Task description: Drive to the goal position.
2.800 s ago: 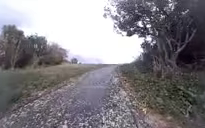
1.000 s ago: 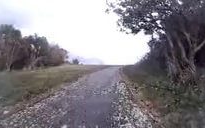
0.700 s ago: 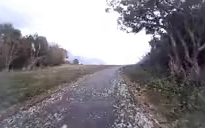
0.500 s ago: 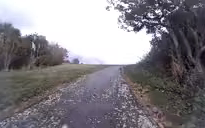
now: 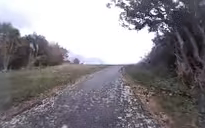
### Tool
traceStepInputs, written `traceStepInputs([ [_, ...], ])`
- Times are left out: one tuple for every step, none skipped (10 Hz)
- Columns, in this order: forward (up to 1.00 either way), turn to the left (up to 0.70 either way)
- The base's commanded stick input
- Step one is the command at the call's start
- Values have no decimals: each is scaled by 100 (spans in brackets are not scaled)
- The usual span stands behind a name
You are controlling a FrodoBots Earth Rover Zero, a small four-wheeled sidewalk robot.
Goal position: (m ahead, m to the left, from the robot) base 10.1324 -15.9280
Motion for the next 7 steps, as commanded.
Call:
traceStepInputs([
  [60,-15],
  [60,-15],
  [60,-15],
  [60,-15],
  [60,-15],
  [60,-15],
  [60,-15],
])
